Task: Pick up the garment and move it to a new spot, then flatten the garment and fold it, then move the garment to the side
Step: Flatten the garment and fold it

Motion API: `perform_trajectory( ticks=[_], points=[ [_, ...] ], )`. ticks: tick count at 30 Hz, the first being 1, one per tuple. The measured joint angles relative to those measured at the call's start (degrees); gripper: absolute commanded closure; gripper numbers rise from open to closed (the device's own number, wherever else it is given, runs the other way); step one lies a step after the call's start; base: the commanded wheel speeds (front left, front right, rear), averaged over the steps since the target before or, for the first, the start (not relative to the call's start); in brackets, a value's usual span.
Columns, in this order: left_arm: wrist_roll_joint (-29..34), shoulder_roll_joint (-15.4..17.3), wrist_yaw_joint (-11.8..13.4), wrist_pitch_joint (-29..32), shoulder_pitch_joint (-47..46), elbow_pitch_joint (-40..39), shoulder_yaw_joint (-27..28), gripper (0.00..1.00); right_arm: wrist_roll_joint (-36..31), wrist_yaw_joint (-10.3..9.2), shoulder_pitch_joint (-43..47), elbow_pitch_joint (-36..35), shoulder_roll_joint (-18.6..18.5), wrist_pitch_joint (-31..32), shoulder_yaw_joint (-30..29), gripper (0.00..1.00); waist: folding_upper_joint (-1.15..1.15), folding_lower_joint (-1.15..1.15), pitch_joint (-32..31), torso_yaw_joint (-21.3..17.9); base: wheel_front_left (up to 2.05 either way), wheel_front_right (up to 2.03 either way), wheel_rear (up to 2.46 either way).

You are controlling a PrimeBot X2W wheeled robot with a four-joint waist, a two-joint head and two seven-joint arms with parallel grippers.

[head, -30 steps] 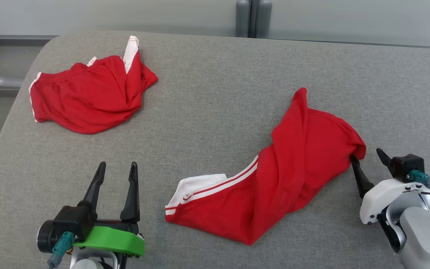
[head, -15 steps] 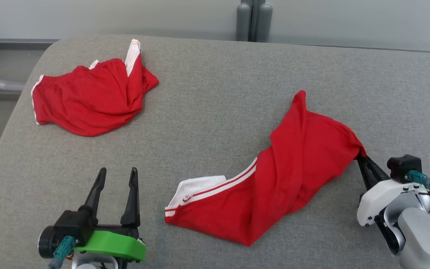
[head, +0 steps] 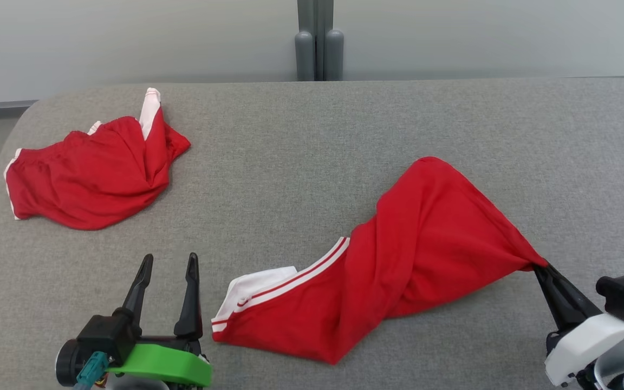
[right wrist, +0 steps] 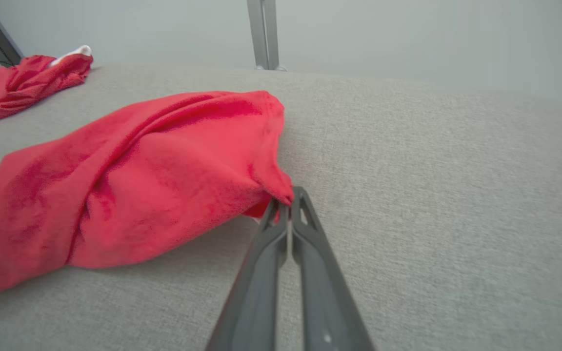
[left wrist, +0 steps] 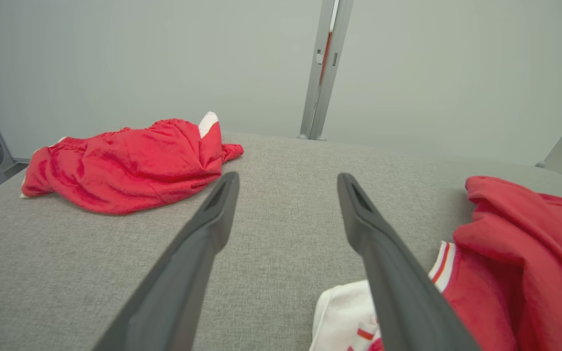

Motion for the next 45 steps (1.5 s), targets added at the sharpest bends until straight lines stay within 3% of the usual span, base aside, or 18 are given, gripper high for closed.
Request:
perform_trajectory(
  ticks=[7, 12, 19, 25, 26, 27, 32, 45],
  points=[
    [-0.13, 0.0, 0.0, -0.01, -0.02, -0.05, 0.52, 0.0, 1.79, 0.0, 12.18, -17.6, 2.03, 13.93, -9.67, 1.0, 0.0, 0.0, 0.86, -0.88, 0.0, 0.0, 0.0],
    [-0.14, -0.01, -0.02, -0.01, -0.08, -0.12, 0.93, 0.0, 3.07, 0.0, 18.0, -23.76, 5.33, 21.48, -13.0, 1.0, 0.0, 0.0, 1.37, -1.26, 0.0, 0.0, 0.0],
    [-0.2, -0.01, -0.2, -0.01, -0.17, 0.09, 0.45, 0.0, 3.43, -0.01, 17.06, -23.62, 6.46, 22.79, -13.7, 1.0, 0.0, 0.0, 1.21, -0.98, 0.0, 0.0, 0.0],
    [0.49, -0.01, -0.34, -0.01, -0.65, 0.41, 0.59, 0.0, 1.82, 0.0, 10.32, -15.34, 6.14, 18.15, -14.21, 1.0, 0.0, 0.0, 1.07, 0.09, 0.0, 0.0, 0.0],
    [0.56, -0.01, -0.36, -0.01, -0.66, 0.43, 0.56, 0.0, 1.62, 0.0, 9.48, -13.74, 6.17, 17.38, -14.38, 0.46, 0.0, 0.0, 1.04, 0.27, 0.0, 0.0, 0.0],
    [0.66, -0.01, -0.53, 0.0, -0.66, 0.48, 0.49, 0.0, 0.83, 0.0, 8.76, -11.92, 5.98, 16.73, -14.18, 0.0, 0.0, 0.0, 0.97, 0.52, 0.0, 0.0, 0.0],
    [0.74, -0.01, -0.6, -0.01, -0.53, 0.55, 0.73, 0.0, 0.45, -0.01, 6.78, -8.45, 6.51, 12.36, -12.71, 0.0, 0.0, 0.0, 0.17, 1.15, 0.0, 0.0, 0.0],
    [2.88, -0.01, -1.09, -0.01, -2.15, 0.37, 0.89, 0.0, -0.88, -0.01, 5.54, -11.58, 12.26, -5.04, -9.17, 0.0, 0.0, 0.0, -0.8, -1.65, 0.0, 0.0, 0.0]
  ],
)
